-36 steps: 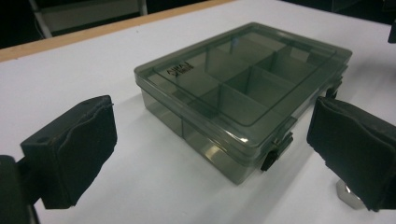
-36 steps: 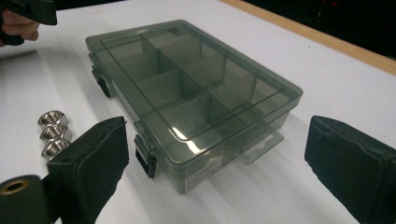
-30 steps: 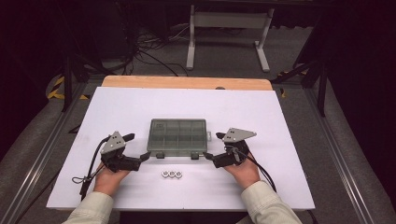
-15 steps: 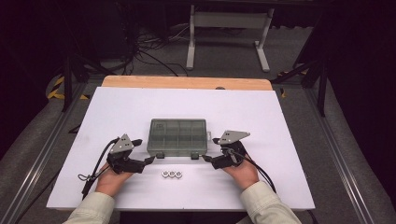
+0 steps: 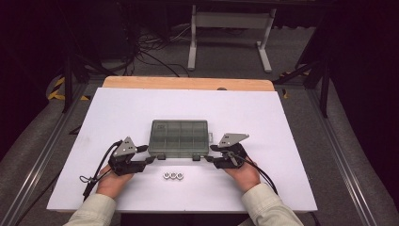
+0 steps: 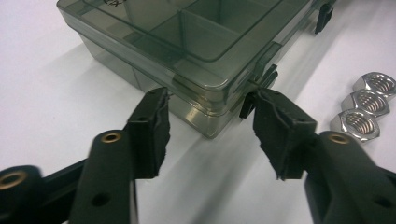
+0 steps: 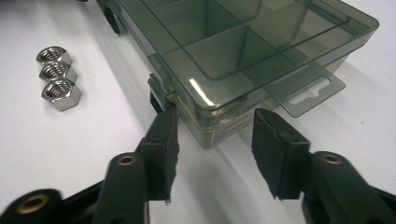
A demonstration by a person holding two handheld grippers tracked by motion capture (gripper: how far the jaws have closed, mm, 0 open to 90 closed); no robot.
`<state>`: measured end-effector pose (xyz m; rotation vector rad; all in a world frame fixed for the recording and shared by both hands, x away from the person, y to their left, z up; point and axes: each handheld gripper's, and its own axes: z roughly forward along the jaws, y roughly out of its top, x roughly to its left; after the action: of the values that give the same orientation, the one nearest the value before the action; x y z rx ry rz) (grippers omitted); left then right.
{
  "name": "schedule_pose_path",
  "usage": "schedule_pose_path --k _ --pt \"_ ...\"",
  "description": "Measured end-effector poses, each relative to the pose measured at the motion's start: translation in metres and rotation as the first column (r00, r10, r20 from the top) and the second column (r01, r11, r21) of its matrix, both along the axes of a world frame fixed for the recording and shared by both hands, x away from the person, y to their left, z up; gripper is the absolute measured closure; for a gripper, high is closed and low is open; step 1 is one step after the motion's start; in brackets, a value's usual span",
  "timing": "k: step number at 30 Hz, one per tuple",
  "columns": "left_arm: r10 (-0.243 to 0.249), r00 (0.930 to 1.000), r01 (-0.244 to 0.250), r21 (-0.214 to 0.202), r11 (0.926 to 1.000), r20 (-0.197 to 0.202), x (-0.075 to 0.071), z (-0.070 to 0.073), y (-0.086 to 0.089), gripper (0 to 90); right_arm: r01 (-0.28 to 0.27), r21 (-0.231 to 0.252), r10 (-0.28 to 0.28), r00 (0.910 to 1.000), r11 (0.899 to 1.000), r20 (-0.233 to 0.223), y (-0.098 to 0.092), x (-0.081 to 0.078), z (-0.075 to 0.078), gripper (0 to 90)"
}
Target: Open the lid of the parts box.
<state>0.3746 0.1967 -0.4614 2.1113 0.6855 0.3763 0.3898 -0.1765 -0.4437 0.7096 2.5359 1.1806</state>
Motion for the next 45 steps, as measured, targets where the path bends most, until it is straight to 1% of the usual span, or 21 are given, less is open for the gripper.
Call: schedule_pose_path --k 2,8,12,14,15,19,22,25,29,36,37,39,40,42,43,44,45 --pt "-0.003 1.0000 0.003 0.009 1.0000 -0.005 0.000 -0.001 0.000 52.2 -0.003 -0.002 0.003 1.0000 1.000 -0.001 0.000 0.000 0.000 58.5" --pt "0.004 0.9999 -0.004 0.013 0.9999 -0.010 0.001 -0.001 0.001 53.9 0.004 -0.009 -0.004 1.0000 1.000 -0.006 0.000 -0.001 0.000 63.3" --pt "0.000 0.9998 0.000 -0.008 1.0000 -0.021 0.002 -0.001 0.002 57.0 0.005 -0.001 -0.005 0.9999 1.000 -0.013 -0.001 -0.001 0.000 64.9" --pt "0.000 0.9991 -0.002 -0.038 0.9993 -0.042 0.002 0.000 0.004 56.8 0.006 0.001 -0.006 0.9999 1.000 -0.012 -0.001 -0.001 0.000 65.2" --pt "0.003 0.9989 -0.005 -0.045 0.9990 -0.047 0.003 0.000 0.004 57.1 0.007 0.002 -0.007 0.9999 1.000 -0.012 0.000 -0.001 0.000 65.2" --pt "0.006 0.9991 -0.008 -0.038 0.9993 -0.042 0.002 0.000 0.004 59.6 0.010 0.008 -0.010 0.9998 1.000 -0.016 -0.001 -0.001 0.000 66.1" --pt "0.009 0.9991 -0.010 -0.036 0.9993 -0.041 0.002 0.001 0.004 60.0 0.013 0.012 -0.013 0.9997 1.000 -0.019 -0.001 -0.001 0.000 66.2" --pt "0.008 0.9988 -0.010 -0.042 0.9991 -0.048 0.003 0.000 0.004 59.2 0.014 0.013 -0.014 0.9997 1.000 -0.018 -0.001 -0.001 0.000 66.2" --pt "0.008 0.9991 -0.009 -0.047 0.9988 -0.042 0.002 0.001 0.004 59.9 0.018 0.016 -0.018 0.9997 1.000 -0.014 -0.001 -0.001 0.001 67.2" --pt "0.020 0.9992 -0.022 -0.058 0.9981 -0.035 0.001 0.004 0.004 61.3 0.030 0.046 -0.030 0.9995 0.998 -0.005 -0.004 -0.002 0.006 68.3" --pt "0.021 0.9993 -0.023 -0.058 0.9981 -0.030 0.001 0.005 0.005 62.1 0.032 0.054 -0.031 0.9995 0.998 -0.006 -0.004 -0.002 0.007 69.2" --pt "0.026 0.9993 -0.027 -0.072 0.9970 -0.028 0.000 0.006 0.004 64.1 0.034 0.065 -0.035 0.9994 0.997 0.004 -0.005 -0.003 0.008 70.9" --pt "0.024 0.9996 -0.025 -0.073 0.9970 -0.018 -0.001 0.007 0.004 65.2 0.034 0.069 -0.035 0.9994 0.997 0.007 -0.005 -0.003 0.009 71.0" --pt "0.022 0.9997 -0.023 -0.074 0.9970 -0.010 -0.002 0.009 0.004 67.6 0.034 0.078 -0.035 0.9993 0.996 0.012 -0.005 -0.004 0.011 72.1" --pt "0.031 0.9994 -0.032 -0.082 0.9961 -0.016 -0.003 0.010 0.004 68.8 0.035 0.082 -0.036 0.9992 0.996 0.014 -0.006 -0.004 0.011 72.8" --pt "0.028 0.9995 -0.029 -0.087 0.9958 -0.013 -0.003 0.011 0.004 70.2 0.036 0.088 -0.037 0.9992 0.995 0.014 -0.006 -0.004 0.012 73.7" --pt "0.026 0.9997 -0.026 -0.082 0.9963 0.001 -0.003 0.012 0.004 71.3 0.037 0.095 -0.038 0.9992 0.995 0.012 -0.006 -0.004 0.013 74.7"
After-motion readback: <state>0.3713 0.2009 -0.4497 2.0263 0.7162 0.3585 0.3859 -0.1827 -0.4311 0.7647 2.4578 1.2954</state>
